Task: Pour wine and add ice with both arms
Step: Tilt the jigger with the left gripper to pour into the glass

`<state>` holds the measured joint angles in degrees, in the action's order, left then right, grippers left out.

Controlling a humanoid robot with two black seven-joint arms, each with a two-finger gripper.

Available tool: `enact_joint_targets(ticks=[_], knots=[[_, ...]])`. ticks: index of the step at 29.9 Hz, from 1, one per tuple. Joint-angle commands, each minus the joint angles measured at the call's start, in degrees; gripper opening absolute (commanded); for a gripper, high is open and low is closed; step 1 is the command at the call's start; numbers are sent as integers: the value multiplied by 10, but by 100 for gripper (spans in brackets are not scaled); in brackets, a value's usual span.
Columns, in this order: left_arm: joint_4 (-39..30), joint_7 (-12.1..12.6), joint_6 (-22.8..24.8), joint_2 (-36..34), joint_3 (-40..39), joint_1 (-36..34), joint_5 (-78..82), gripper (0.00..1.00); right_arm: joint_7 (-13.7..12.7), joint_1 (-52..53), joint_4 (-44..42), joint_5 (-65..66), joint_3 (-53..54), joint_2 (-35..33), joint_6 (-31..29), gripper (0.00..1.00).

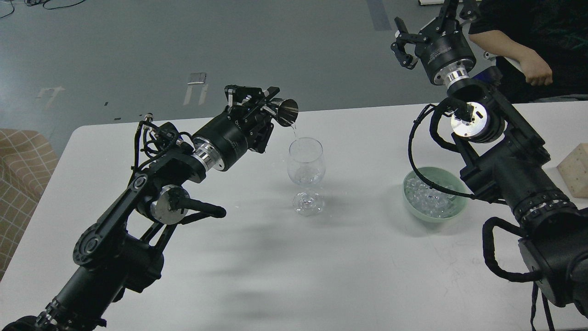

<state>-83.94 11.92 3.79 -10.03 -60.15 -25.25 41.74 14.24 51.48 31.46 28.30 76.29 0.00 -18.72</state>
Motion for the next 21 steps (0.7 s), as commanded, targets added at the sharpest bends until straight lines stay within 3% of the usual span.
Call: enact_joint_targets(ticks=[1, 21], knots=[[0, -8, 4, 1, 0, 0, 24, 0, 0, 0, 0, 0, 0, 0, 0, 100], [-13, -52, 20, 2, 1, -1, 128, 0, 0, 0, -1, 0, 0, 0, 0, 100]])
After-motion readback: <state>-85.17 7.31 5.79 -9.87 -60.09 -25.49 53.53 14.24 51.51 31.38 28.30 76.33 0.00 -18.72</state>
